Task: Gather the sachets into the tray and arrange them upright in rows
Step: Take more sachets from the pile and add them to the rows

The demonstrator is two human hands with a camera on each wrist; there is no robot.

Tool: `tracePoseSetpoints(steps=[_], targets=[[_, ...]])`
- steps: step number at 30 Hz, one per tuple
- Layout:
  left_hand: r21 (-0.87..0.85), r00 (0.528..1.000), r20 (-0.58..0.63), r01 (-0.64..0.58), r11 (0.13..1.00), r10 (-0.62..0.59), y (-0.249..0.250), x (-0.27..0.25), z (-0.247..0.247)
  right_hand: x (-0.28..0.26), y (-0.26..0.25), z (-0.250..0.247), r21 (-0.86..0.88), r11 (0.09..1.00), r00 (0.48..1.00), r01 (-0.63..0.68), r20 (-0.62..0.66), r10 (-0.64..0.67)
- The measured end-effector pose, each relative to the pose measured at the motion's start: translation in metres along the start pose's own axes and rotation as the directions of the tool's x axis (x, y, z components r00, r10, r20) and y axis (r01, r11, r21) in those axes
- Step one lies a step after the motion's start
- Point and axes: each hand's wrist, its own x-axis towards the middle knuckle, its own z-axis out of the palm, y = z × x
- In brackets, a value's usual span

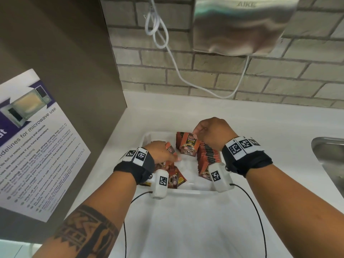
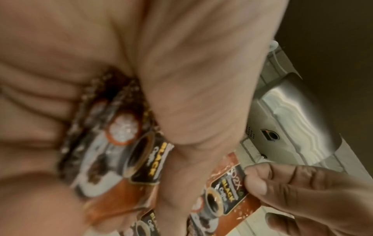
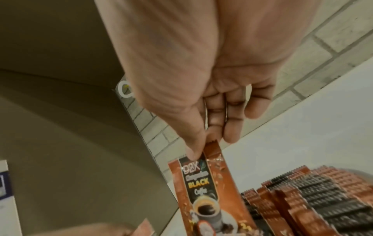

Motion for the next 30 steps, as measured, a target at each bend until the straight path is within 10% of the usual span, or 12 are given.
tracePoseSetpoints(steps=[7,30], targets=[[0.377,0.994,0.095,0.010,0.926,-0.049,0.012,0.012,0.017,0.016,0.001,0.031,-0.214,0.966,0.987,-0.142,0.044,0.154],[0.385,0.963,0.224,0.052,0.922,-0.148,0.040,0.040,0.038,0.036,0.014,0.042,-0.322,0.933,0.975,-0.163,0.091,0.202]])
